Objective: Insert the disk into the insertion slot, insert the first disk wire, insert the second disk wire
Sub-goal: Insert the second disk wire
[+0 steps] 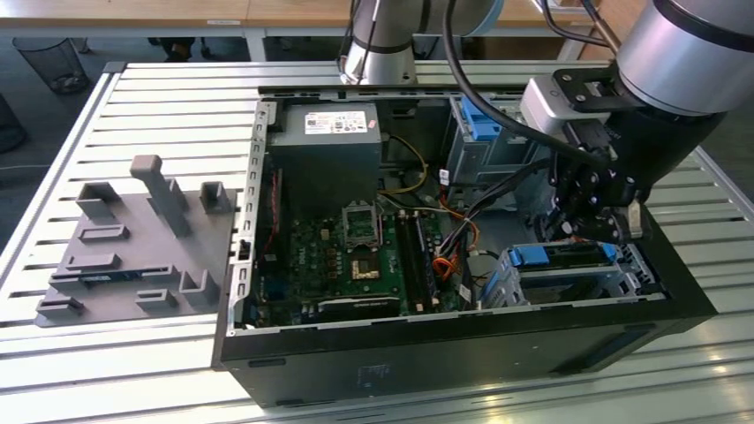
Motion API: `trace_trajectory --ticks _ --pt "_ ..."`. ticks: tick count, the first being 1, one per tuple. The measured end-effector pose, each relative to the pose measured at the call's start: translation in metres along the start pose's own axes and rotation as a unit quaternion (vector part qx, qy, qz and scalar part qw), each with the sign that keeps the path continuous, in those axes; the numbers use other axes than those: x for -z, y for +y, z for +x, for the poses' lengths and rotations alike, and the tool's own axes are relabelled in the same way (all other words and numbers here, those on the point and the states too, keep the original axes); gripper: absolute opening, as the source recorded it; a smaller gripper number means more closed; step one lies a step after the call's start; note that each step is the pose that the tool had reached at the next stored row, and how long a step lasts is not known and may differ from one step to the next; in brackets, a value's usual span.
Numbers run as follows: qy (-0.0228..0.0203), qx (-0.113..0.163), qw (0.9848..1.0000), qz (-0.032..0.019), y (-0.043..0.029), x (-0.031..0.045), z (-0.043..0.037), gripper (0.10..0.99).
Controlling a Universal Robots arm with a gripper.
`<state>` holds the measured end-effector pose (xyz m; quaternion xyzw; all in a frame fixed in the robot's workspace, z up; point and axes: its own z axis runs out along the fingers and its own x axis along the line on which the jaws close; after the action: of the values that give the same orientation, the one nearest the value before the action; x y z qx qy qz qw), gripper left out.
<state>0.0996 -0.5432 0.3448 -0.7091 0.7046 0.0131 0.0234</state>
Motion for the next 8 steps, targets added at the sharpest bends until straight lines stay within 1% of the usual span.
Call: trace_trajectory --ticks 8 --pt "-0.0004 0.000 1.0000 0.0000 -0.0002 -0.0011 0.0019 0.149"
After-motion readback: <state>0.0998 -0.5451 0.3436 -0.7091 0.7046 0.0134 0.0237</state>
